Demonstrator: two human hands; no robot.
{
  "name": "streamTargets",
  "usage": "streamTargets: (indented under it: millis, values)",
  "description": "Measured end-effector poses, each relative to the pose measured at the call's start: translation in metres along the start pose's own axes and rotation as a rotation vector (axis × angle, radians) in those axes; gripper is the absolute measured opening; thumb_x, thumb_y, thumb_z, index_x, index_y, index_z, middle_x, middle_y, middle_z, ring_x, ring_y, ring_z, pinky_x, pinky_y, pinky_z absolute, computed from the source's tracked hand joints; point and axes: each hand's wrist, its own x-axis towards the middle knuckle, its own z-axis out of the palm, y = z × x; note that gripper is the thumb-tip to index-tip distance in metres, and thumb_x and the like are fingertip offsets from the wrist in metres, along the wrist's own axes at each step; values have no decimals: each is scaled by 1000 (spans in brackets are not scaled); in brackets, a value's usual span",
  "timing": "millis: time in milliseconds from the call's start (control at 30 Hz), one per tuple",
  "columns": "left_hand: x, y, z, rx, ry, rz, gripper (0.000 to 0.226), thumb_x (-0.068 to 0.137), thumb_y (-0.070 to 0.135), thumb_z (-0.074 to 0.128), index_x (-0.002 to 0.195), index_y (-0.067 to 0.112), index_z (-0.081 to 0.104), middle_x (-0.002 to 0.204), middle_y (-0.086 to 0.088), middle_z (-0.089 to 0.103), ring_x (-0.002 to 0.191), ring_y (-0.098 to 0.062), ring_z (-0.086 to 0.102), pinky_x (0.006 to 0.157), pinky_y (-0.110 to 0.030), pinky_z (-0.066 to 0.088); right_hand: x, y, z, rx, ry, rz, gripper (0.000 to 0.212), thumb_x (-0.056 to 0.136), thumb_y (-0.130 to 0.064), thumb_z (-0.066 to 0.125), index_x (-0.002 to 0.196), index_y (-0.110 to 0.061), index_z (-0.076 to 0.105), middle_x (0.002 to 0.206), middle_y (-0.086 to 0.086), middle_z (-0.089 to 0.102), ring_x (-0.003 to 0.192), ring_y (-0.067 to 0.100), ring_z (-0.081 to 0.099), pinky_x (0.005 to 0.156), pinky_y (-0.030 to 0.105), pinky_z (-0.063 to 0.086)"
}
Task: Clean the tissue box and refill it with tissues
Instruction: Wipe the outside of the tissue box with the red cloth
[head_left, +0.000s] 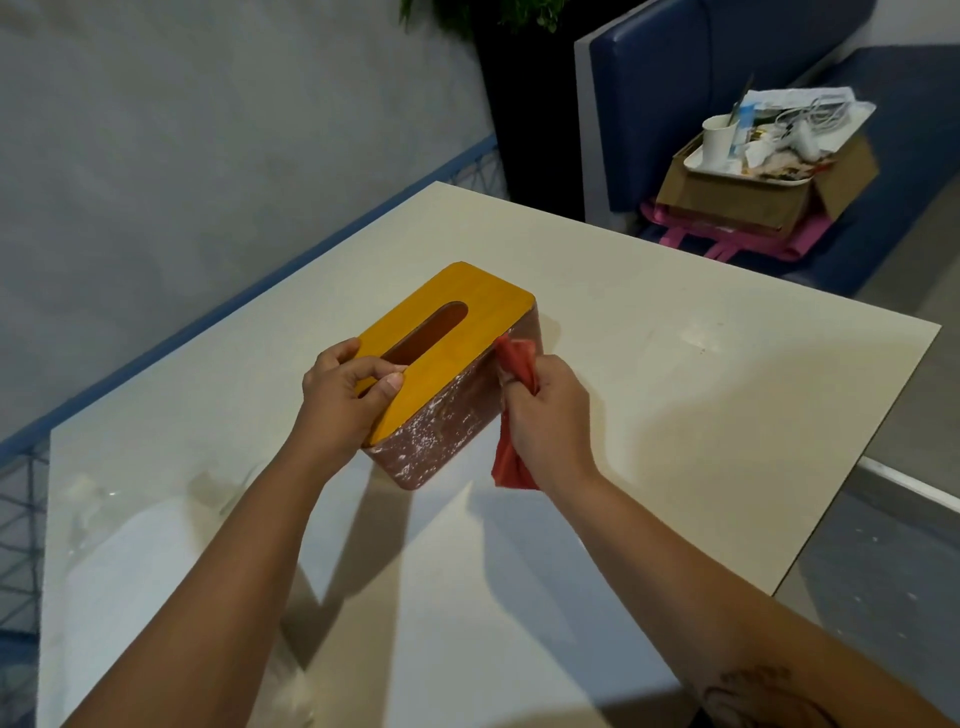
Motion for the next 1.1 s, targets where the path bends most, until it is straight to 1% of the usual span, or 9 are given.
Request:
streamTargets:
  millis: [133, 233, 400, 600, 700, 800, 900, 967, 1100]
  values:
    - [0, 1, 0, 0, 2, 6, 10, 92, 24, 58, 96, 26, 66, 147, -8, 33, 138, -26, 27, 107, -44, 31, -24, 3, 13, -25, -80, -125, 12, 84, -4, 54, 83, -12, 62, 83, -1, 57, 69, 4, 51, 61, 10, 39]
    - [-1, 1, 0, 3, 2, 6, 10, 92, 24, 57, 96, 25, 66, 147, -8, 32, 138, -26, 27, 107, -43, 32, -32, 4, 15, -20, -124, -127, 10, 86, -7, 55, 84, -11, 64, 83, 4, 62, 73, 17, 58, 64, 28, 48]
    - [-2, 2, 0, -21, 7, -12, 9, 92, 23, 58, 95, 25, 66, 147, -7, 31, 138, -26, 26, 107, -43, 31, -18, -5, -7, 263, -214, 244, 7, 83, -11, 61, 78, -12, 66, 72, 12, 67, 62, 29, 63, 63, 41, 54]
    - [-3, 4, 0, -15, 13, -12, 10, 92, 23, 57, 96, 24, 66, 148, -8, 30, 138, -26, 25, 108, -43, 29, -4, -8, -34, 611, 25, 642, 8, 79, -1, 56, 82, -7, 61, 79, 14, 61, 69, 27, 58, 70, 40, 51]
    - [-3, 4, 0, -23, 10, -19, 11, 92, 23, 57, 97, 22, 67, 148, -8, 30, 139, -26, 25, 108, -43, 29, -4, -9, -43, 587, 24, 614, 9, 83, -4, 56, 83, -10, 63, 77, 7, 63, 66, 21, 59, 61, 28, 48]
    - [-3, 5, 1, -18, 14, -31, 15, 92, 23, 57, 101, 18, 68, 149, -7, 29, 139, -25, 23, 109, -43, 28, -8, -14, -52, 608, -36, 546, 14, 87, -6, 54, 86, -17, 62, 86, 5, 66, 73, 19, 61, 57, 28, 51]
    - [-3, 5, 1, -7, 18, -39, 17, 92, 24, 56, 103, 18, 68, 149, -6, 29, 139, -25, 22, 109, -43, 27, -8, -16, -58, 807, -180, 512, 22, 90, -6, 48, 105, -12, 62, 107, 15, 66, 92, 33, 62, 66, 41, 56]
    - [-3, 5, 1, -6, 14, -34, 14, 93, 25, 56, 99, 22, 67, 149, -6, 30, 139, -26, 23, 110, -45, 27, -7, -16, -61, 977, -263, 519, 25, 91, -8, 43, 107, -10, 61, 100, 14, 67, 89, 31, 64, 75, 44, 54]
    - [-3, 4, 1, -11, 15, -36, 16, 93, 25, 56, 102, 20, 68, 149, -5, 30, 139, -26, 22, 110, -45, 26, -12, -10, -57, 1084, -342, 793, 23, 92, -15, 43, 101, -3, 60, 81, 18, 68, 79, 28, 66, 88, 47, 51]
